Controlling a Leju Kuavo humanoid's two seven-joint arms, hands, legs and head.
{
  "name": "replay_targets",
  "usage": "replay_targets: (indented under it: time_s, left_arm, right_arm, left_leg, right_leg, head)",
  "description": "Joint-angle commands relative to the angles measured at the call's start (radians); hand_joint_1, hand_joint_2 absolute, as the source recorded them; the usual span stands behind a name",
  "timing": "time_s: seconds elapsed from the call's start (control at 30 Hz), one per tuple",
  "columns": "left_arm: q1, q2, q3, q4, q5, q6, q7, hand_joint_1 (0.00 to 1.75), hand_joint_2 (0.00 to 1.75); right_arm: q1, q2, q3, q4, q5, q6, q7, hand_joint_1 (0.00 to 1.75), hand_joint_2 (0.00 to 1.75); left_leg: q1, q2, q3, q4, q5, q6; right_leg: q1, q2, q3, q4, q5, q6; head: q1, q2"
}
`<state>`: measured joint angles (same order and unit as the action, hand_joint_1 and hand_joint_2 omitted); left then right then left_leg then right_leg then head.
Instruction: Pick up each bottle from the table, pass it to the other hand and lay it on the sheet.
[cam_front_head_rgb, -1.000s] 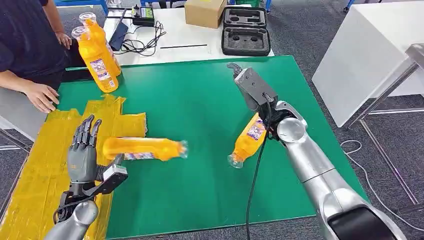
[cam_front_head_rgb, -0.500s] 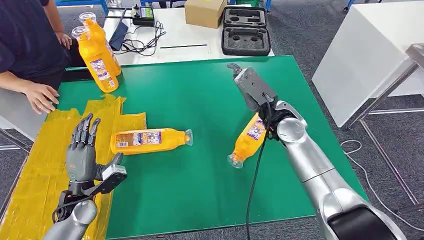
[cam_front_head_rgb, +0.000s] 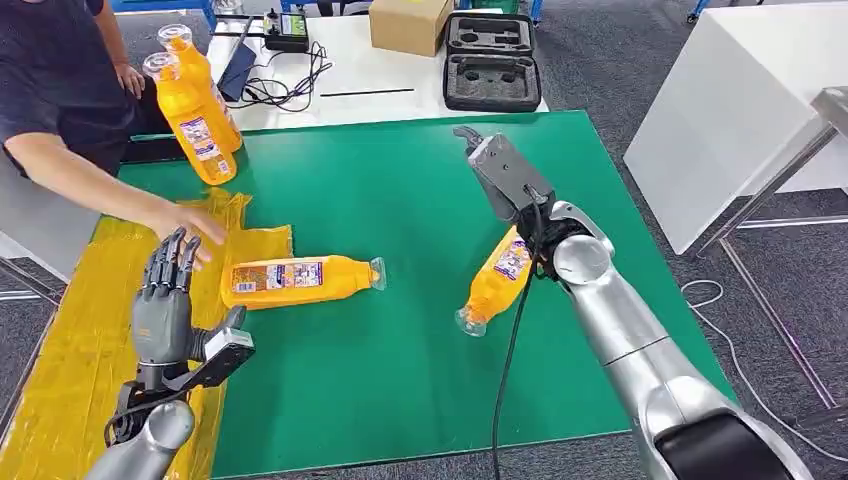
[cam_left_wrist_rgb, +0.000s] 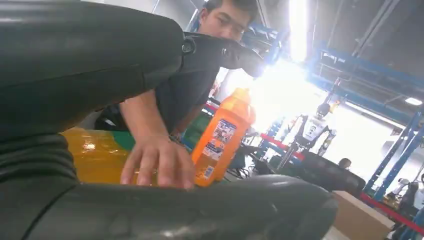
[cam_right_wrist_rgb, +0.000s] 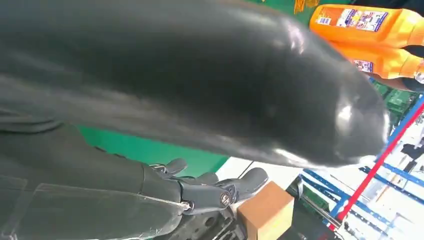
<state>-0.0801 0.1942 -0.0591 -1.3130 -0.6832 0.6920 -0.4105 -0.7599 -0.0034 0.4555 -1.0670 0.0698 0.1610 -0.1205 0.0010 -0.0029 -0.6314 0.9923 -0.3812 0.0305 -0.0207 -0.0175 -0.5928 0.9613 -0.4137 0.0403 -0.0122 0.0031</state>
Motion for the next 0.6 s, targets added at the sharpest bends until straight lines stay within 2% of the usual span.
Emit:
replay_targets:
  time_s: [0.03, 0.07, 0.1, 0.13, 0.17, 0.27, 0.3, 0.37, 0.5, 0.53, 0.6]
  left_arm:
    - [-0.158, -0.015, 0.200, -0.098, 1.082, -0.738, 0.037, 0.00, 0.00]
    - [-0.177, -0.017, 0.199, -0.090, 1.090, -0.745, 0.047, 0.00, 0.00]
    - [-0.209, -0.019, 0.185, -0.064, 1.085, -0.751, 0.049, 0.00, 0.00]
    - [-0.229, -0.019, 0.173, -0.040, 1.081, -0.754, 0.047, 0.00, 0.00]
    - [-0.252, -0.019, 0.158, -0.007, 1.068, -0.751, 0.040, 0.00, 0.00]
    - [-0.296, -0.016, 0.143, 0.064, 1.091, -0.770, 0.027, 0.00, 0.00]
    - [-0.309, -0.006, 0.141, 0.081, 1.098, -0.776, 0.025, 0.00, 0.00]
    - [-0.319, 0.004, 0.144, 0.090, 1.100, -0.778, 0.023, 0.00, 0.00]
    - [-0.316, 0.006, 0.147, 0.087, 1.102, -0.779, 0.023, 0.00, 0.00]
    - [-0.310, 0.004, 0.149, 0.076, 1.102, -0.779, 0.023, 0.00, 0.00]
    - [-0.303, 0.002, 0.155, 0.067, 1.101, -0.777, 0.023, 0.00, 0.00]
  right_arm:
    - [-0.009, -0.173, -0.030, -0.099, 0.163, -0.010, 0.033, 0.00, 0.00]
    - [-0.008, -0.186, -0.047, -0.092, 0.193, 0.013, 0.024, 0.00, 0.00]
    - [-0.006, -0.206, -0.062, -0.077, 0.222, 0.052, 0.014, 0.00, 1.75]
    - [-0.007, -0.220, -0.070, -0.061, 0.231, 0.076, 0.006, 0.00, 1.75]
    - [-0.002, -0.234, -0.079, -0.052, 0.279, 0.050, -0.042, 0.00, 0.00]
    - [-0.001, -0.261, -0.088, -0.038, 0.372, 0.065, -0.091, 0.00, 0.00]
    - [-0.027, -0.299, -0.054, -0.014, 0.397, 0.141, -0.085, 0.00, 0.00]
    - [-0.040, -0.332, -0.062, 0.006, 0.399, 0.170, -0.109, 0.00, 0.00]
    - [-0.041, -0.331, -0.065, 0.010, 0.398, 0.172, -0.114, 0.00, 0.00]
    - [-0.033, -0.336, -0.063, 0.001, 0.427, 0.172, -0.128, 0.00, 1.75]
    - [-0.014, -0.347, -0.079, -0.007, 0.446, 0.216, -0.149, 0.00, 1.75]
  left_leg:
    - [0.004, -0.008, -0.004, 0.005, -0.001, -0.001]
    - [0.003, -0.007, -0.004, 0.004, 0.000, -0.001]
    - [0.004, -0.009, -0.004, 0.007, -0.001, -0.002]
    - [0.003, -0.010, -0.005, 0.003, 0.001, -0.001]
    - [0.003, -0.011, -0.003, 0.004, 0.001, -0.002]
    - [0.001, -0.004, -0.003, 0.001, 0.002, -0.001]
    - [0.001, -0.005, -0.002, 0.001, 0.001, -0.001]
    - [0.000, -0.003, -0.002, 0.003, 0.000, -0.002]
    - [0.000, -0.002, -0.002, 0.002, 0.001, -0.002]
    - [0.000, -0.001, -0.001, 0.002, 0.000, -0.002]
    - [0.000, 0.001, -0.001, 0.002, -0.001, -0.002]
  right_leg:
    - [0.004, -0.007, 0.000, 0.003, -0.003, -0.002]
    - [0.003, -0.007, -0.003, 0.002, -0.001, -0.001]
    - [0.003, -0.008, -0.002, 0.004, -0.003, -0.002]
    - [0.003, -0.009, -0.002, 0.001, -0.001, -0.001]
    - [0.003, -0.009, 0.000, 0.001, -0.002, -0.002]
    - [0.000, -0.003, 0.000, 0.000, 0.001, 0.001]
    - [0.001, -0.003, 0.001, -0.001, 0.002, 0.001]
    - [0.001, -0.001, 0.000, 0.001, 0.003, -0.001]
    - [0.000, 0.002, -0.002, 0.001, 0.004, 0.000]
    - [0.000, 0.003, -0.001, 0.001, 0.003, -0.001]
    - [0.001, 0.005, -0.001, 0.000, 0.004, -0.001]
  head:
    - [0.000, 0.000]
    - [0.000, 0.000]
    - [0.000, 0.000]
    - [0.000, 0.000]
    - [0.000, 0.000]
    - [0.000, 0.000]
    - [0.000, 0.000]
    - [0.000, 0.000]
    - [0.000, 0.000]
    - [0.000, 0.000]
    - [0.000, 0.000]
